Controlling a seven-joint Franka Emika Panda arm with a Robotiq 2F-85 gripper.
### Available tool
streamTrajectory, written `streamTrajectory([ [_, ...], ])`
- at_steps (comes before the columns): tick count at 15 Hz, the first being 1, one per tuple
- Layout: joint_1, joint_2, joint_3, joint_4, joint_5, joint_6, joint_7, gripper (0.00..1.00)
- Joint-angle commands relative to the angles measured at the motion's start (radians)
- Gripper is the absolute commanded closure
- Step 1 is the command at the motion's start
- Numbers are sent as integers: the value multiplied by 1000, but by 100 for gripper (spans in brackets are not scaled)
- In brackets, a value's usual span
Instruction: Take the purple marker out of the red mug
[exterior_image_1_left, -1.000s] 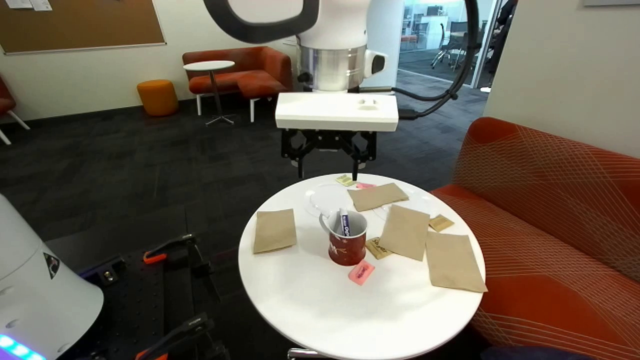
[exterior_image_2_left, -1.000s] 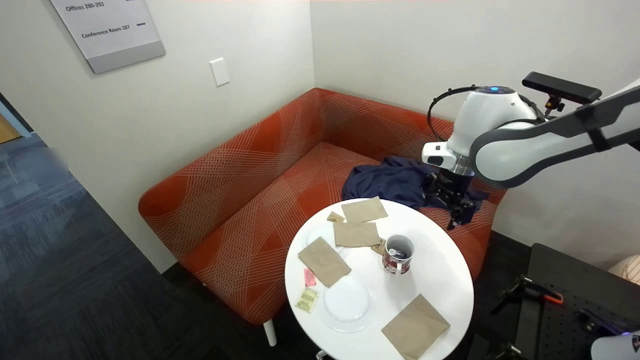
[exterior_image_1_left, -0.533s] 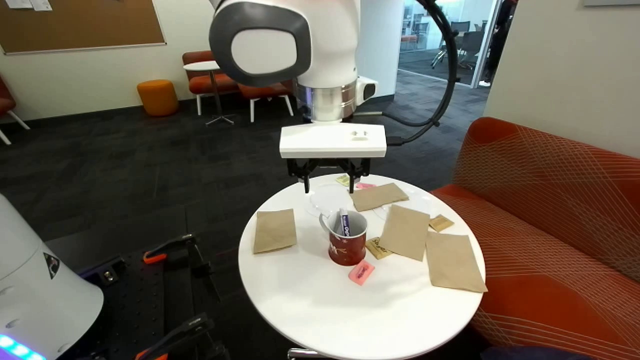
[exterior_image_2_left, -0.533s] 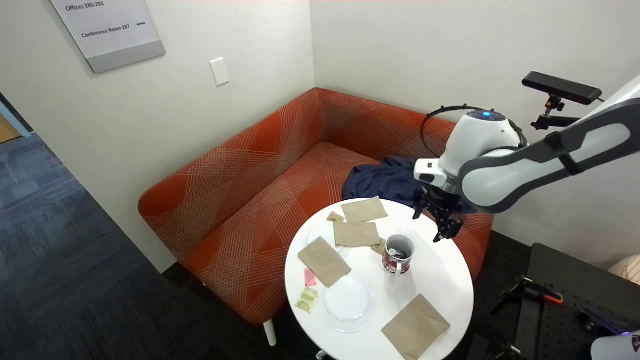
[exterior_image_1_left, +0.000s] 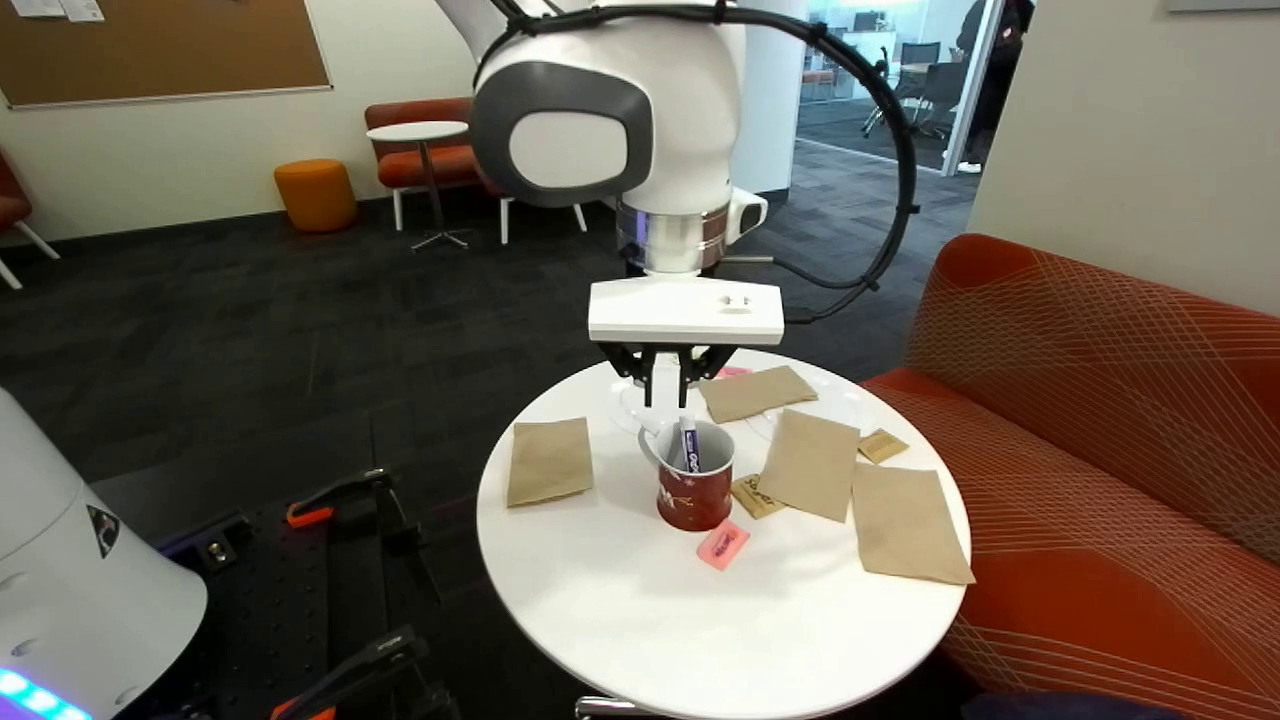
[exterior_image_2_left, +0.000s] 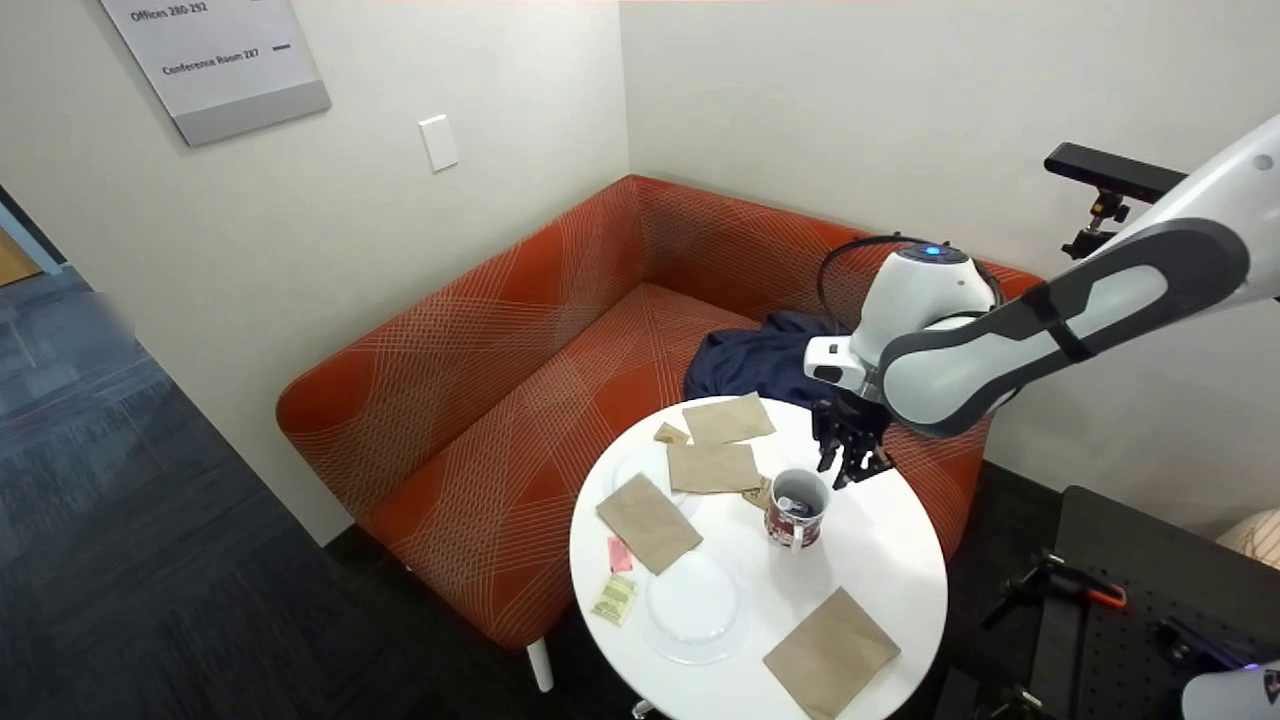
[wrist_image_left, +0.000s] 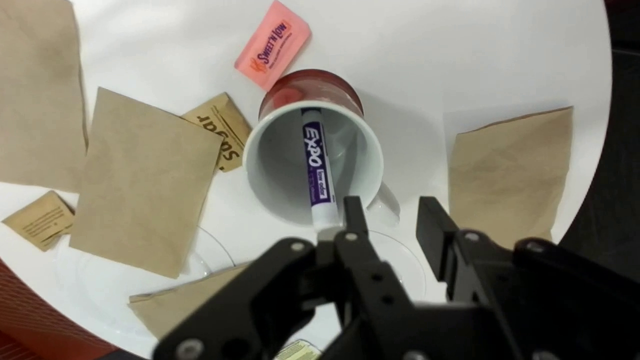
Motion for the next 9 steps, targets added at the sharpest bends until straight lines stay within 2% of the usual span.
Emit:
streamTrajectory([
  [1,-41,59,36,55,-3,-4,-27,65],
  [4,-55,94,50,80,-20,-8,-18,59],
  [5,-61,105,54,87,-25,-8,-18,60],
  [9,-82,144,68,119,-46,-14,-17,55],
])
